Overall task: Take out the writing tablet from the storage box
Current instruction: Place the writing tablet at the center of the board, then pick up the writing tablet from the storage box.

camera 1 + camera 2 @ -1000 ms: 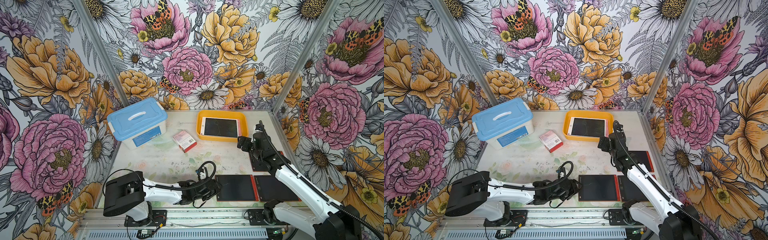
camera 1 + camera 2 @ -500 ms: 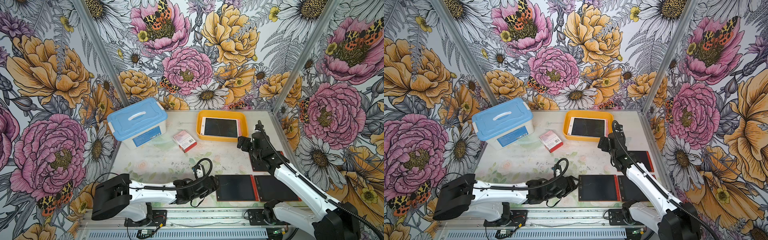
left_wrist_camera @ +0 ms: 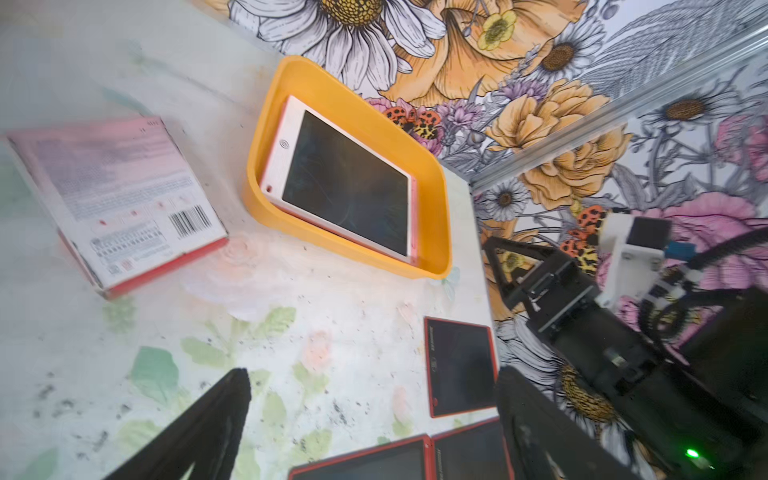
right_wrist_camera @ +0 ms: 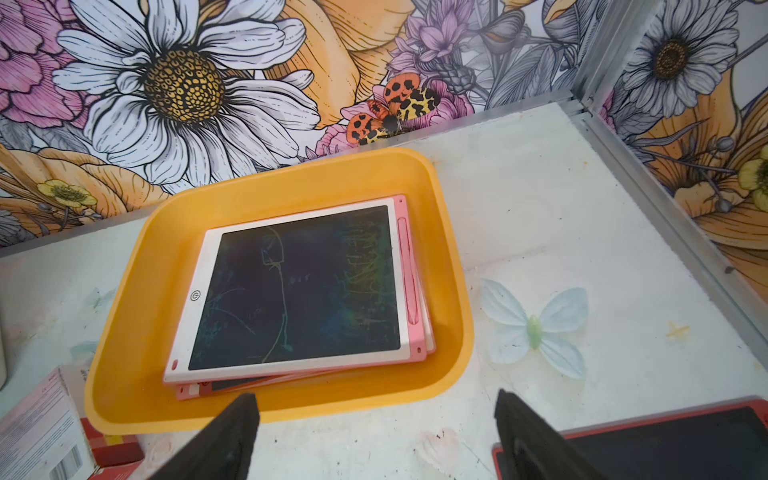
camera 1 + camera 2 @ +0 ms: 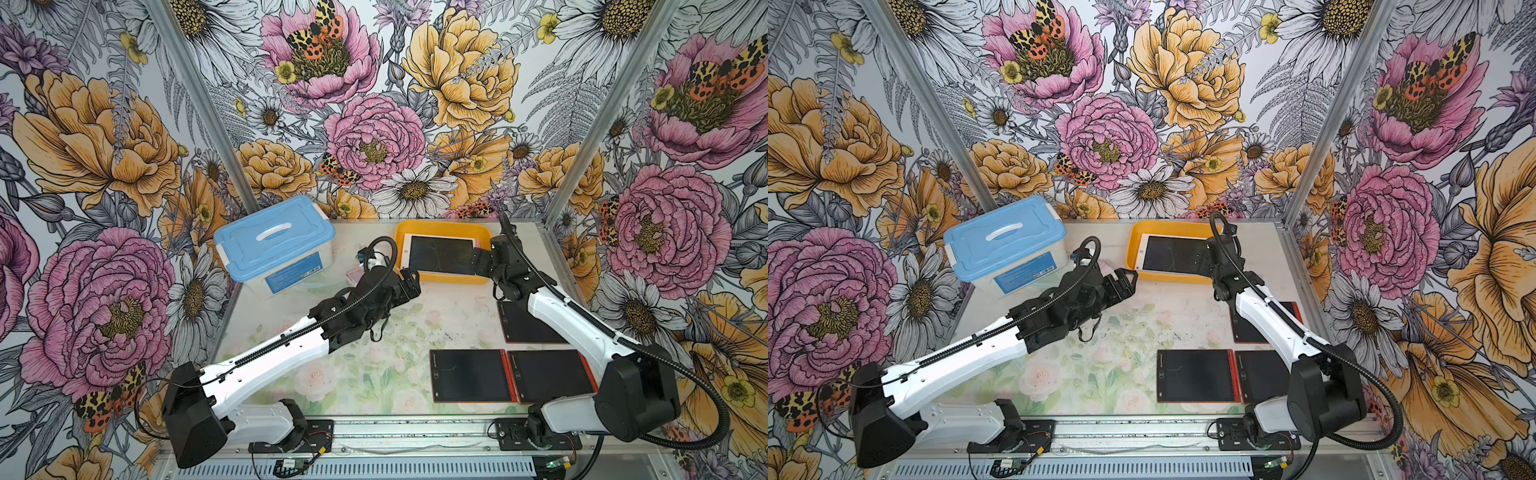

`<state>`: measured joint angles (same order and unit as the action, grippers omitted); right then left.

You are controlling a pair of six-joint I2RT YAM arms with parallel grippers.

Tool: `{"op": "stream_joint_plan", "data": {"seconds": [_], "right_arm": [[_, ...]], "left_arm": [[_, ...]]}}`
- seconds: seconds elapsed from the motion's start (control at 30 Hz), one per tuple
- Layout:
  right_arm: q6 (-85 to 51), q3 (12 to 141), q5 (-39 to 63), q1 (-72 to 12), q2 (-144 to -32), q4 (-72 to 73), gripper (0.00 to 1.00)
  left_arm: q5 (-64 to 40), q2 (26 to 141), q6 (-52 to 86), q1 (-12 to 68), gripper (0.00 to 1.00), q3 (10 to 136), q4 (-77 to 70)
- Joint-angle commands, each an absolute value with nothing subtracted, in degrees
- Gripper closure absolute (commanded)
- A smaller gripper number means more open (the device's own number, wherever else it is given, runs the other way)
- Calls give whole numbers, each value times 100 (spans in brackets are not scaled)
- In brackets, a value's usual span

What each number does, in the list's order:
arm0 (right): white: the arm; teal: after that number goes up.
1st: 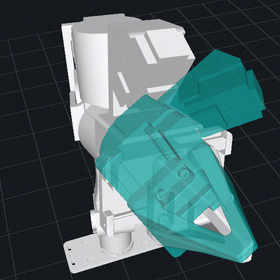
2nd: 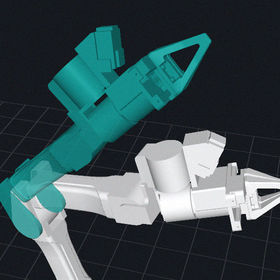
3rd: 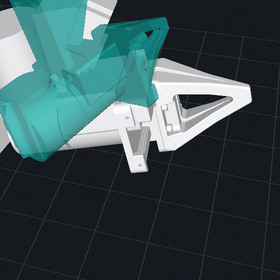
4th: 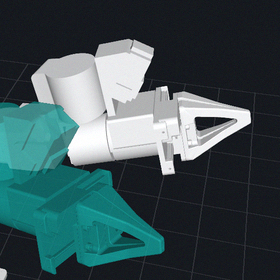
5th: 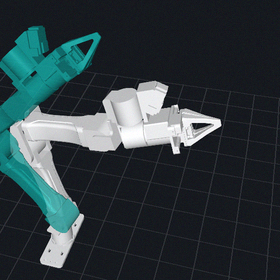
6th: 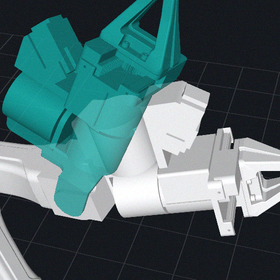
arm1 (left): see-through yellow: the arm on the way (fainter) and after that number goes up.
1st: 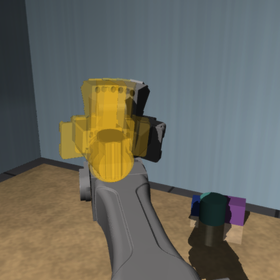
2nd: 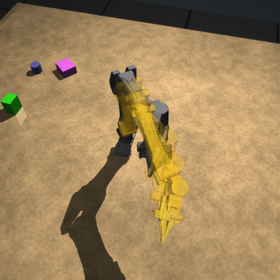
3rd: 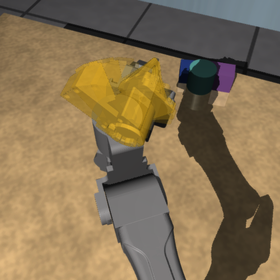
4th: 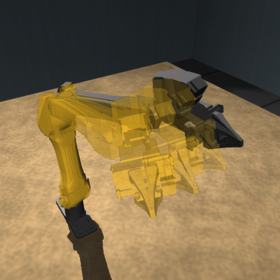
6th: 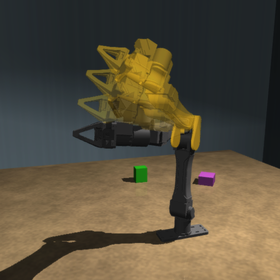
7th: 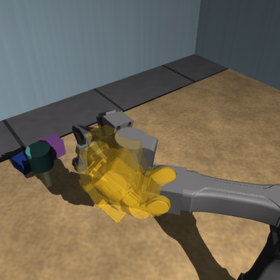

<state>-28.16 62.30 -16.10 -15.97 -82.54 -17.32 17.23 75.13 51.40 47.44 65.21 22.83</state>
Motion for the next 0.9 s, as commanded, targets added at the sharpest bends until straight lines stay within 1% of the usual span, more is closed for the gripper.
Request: {"op": "stream_joint_plan", "data": {"seconds": [0.0,0.07,0.13,0.17,0.3,0.5,0.77,0.87], "right_arm": [[-2672,6657,-1453,-1412,-8548,-1685,8],[-2637,6839,-1372,-1336,-8760,-1685,6],[-2598,6986,-1411,-1287,-8941,-1687,1],[-2582,7060,-1415,-1266,-9033,-1690,1],[-2497,7337,-1253,-1162,-9385,-1708,1],[-2375,7728,-991,-1033,-9777,-1818,1],[-2234,7863,-872,-993,-9972,-1825,1],[-2215,7815,-925,-993,-10043,-1824,1]], "left_arm": [[999,8162,4238,4387,1,7015,2617],[804,8577,4113,4224,1,7345,2611],[660,8987,3983,4108,1,7694,2616],[604,9187,3900,4056,1,7894,2624],[334,9906,3687,3845,1,8624,2706],[208,10829,3535,3682,1,9486,2797],[68,11819,3345,3596,1,10568,3166],[208,12159,3267,3587,1,10944,3362]]}}
